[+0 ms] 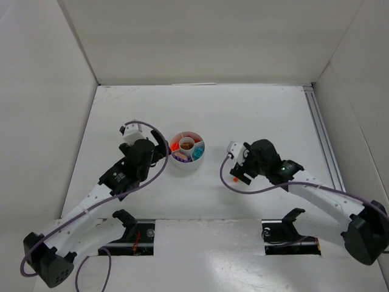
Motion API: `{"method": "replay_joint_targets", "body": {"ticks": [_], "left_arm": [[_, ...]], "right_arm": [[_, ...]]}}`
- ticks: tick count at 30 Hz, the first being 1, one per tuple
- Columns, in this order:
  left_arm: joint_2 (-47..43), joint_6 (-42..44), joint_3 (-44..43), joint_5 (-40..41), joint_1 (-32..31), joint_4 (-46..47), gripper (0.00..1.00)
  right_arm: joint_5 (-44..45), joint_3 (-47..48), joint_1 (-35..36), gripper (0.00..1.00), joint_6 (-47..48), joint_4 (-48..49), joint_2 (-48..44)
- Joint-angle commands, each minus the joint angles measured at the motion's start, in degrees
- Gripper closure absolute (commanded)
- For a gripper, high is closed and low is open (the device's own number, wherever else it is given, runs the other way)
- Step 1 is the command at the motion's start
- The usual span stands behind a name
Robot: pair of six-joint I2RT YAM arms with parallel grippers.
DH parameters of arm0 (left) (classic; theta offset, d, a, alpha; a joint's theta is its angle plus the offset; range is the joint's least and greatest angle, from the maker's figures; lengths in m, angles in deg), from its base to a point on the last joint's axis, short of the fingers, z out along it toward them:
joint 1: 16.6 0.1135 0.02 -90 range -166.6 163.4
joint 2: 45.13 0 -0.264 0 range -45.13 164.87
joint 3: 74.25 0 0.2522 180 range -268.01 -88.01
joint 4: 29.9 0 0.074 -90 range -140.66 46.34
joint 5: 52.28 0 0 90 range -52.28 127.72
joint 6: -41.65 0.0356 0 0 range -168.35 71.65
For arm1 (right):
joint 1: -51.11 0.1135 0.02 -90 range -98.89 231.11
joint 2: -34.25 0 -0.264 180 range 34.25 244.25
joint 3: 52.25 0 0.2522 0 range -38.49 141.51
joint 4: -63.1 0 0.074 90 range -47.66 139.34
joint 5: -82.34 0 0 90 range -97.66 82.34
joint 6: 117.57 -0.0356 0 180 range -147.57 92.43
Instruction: Sort the legos into containers by color
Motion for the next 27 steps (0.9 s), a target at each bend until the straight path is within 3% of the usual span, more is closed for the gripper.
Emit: {"method": "replay_joint_targets", "body": {"ticks": [1,8,27], "left_arm": [[-6.0,-5.2,4.0,-1.8,-0.2,-3.1,0.0],[-10.2,-6.2,6.6,-3.4,-0.8,-3.1,0.0],[-8.3,-6.7,6.1,-2.8,-0.8,-3.6,0.0]], "right_arm": [[1.0,0.2,6.1,0.15,-0.5,4.7,3.6],[2.1,0.7,9.3,0.25,-4.5,8.1,12.9],[7.5,-3.3,10.4,0.39,-11.2,9.3,16.0]]}}
